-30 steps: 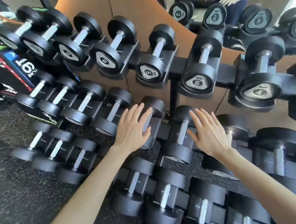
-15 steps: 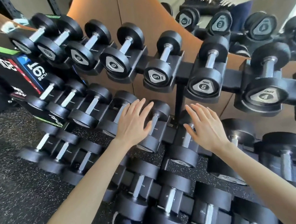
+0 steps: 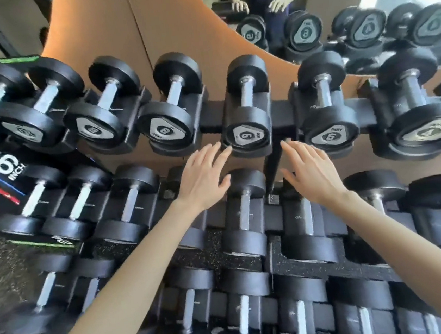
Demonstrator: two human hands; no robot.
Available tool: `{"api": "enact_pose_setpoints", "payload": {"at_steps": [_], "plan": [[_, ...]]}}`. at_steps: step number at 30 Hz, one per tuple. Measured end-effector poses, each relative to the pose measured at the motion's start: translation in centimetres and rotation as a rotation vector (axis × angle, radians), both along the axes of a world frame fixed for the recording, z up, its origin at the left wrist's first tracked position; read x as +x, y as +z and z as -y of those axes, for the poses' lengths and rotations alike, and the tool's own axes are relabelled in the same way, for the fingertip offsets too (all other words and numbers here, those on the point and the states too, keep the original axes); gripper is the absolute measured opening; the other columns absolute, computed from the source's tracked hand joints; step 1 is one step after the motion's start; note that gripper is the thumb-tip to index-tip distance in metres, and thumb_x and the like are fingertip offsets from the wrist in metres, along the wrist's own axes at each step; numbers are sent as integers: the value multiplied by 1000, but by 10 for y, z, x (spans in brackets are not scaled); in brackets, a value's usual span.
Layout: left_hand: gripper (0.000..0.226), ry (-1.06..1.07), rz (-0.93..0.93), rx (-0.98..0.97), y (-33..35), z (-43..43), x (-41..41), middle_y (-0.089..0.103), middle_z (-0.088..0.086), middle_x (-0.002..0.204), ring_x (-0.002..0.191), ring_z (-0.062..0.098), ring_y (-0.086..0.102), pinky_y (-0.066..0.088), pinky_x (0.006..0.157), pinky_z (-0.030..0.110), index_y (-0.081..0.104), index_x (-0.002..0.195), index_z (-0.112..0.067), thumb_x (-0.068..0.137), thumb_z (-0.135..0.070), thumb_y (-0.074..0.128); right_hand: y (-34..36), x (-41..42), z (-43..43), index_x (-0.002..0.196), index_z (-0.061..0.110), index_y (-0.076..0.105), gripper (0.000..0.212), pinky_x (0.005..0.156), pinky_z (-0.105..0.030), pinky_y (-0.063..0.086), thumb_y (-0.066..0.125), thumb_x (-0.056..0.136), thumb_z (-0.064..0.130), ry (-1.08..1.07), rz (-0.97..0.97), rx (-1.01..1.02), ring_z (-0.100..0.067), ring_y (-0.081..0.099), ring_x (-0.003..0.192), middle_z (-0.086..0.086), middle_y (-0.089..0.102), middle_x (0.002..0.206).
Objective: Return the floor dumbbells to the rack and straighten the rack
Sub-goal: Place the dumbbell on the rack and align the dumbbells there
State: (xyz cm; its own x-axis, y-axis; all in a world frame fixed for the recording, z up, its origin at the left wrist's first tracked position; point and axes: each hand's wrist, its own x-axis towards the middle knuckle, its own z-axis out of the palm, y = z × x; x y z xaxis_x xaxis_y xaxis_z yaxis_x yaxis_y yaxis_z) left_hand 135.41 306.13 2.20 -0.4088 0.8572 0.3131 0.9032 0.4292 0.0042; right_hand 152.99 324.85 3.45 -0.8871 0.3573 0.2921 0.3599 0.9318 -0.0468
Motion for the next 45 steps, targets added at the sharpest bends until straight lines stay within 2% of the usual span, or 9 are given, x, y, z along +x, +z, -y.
{"api": "enact_pose_setpoints", "payload": {"at_steps": [17,21,24,27,30,33,38,41,45], "plan": [[73,-358,88,64,8,-107,-101,26,13,153,140,25,25,18,115,34,22,147,-5,92,-42,52,13,-93,-32,144,6,26,69,109,-43,31,60,87,26,-266,69,-273,-28,33,135,-11,33,148],[75,-372,168,91,0,-131,-101,36,15,146,134,28,34,27,111,38,27,145,-2,90,-45,56,6,-106,-46,144,6,26,74,108,-41,32,64,85,27,-235,79,-317,-29,36,133,-12,36,146],[65,-363,177,158,-4,-142,-101,52,19,128,113,34,52,44,95,44,41,134,2,89,-44,51,-3,-116,-55,145,9,24,79,106,-37,34,68,82,29,-221,68,-363,-27,37,132,-9,36,147],[58,-380,155,231,-12,-147,-105,58,19,116,98,35,57,50,80,45,49,125,4,86,-37,58,-9,-126,-65,144,11,26,83,101,-34,35,73,78,28,-222,32,-447,-24,40,129,-7,37,145],[56,-378,245,312,-19,-148,-103,55,18,121,103,34,53,44,86,44,48,128,1,84,-27,68,-18,-136,-75,129,7,39,73,82,-32,39,80,70,21,-200,-10,-587,-29,51,114,-12,54,125],[56,-358,345,361,-24,-150,-103,51,14,126,111,29,48,37,95,40,46,132,-3,87,-32,61,-25,-142,-83,108,7,39,62,67,-32,35,83,66,17,-154,-6,-654,-31,55,95,-9,58,101],[52,-367,528,490,-36,-138,-115,49,10,128,119,20,43,30,106,28,45,131,-4,89,-34,51,-6,-149,-78,99,8,37,56,65,-35,32,80,67,24,-71,67,-452,-29,52,87,-9,56,102],[48,-268,733,589,-51,-129,-117,41,1,131,125,15,39,26,109,19,40,133,-4,89,-17,53,17,-155,-70,108,8,38,57,65,-37,35,78,71,27,-10,170,-255,-34,55,90,-11,56,105],[53,-133,950,644,-68,-129,-109,39,-3,136,130,17,38,25,110,22,35,135,-16,88,6,49,39,-168,-59,118,8,39,61,67,-38,43,74,75,33,1,327,68,-33,59,91,-10,56,103]]}}
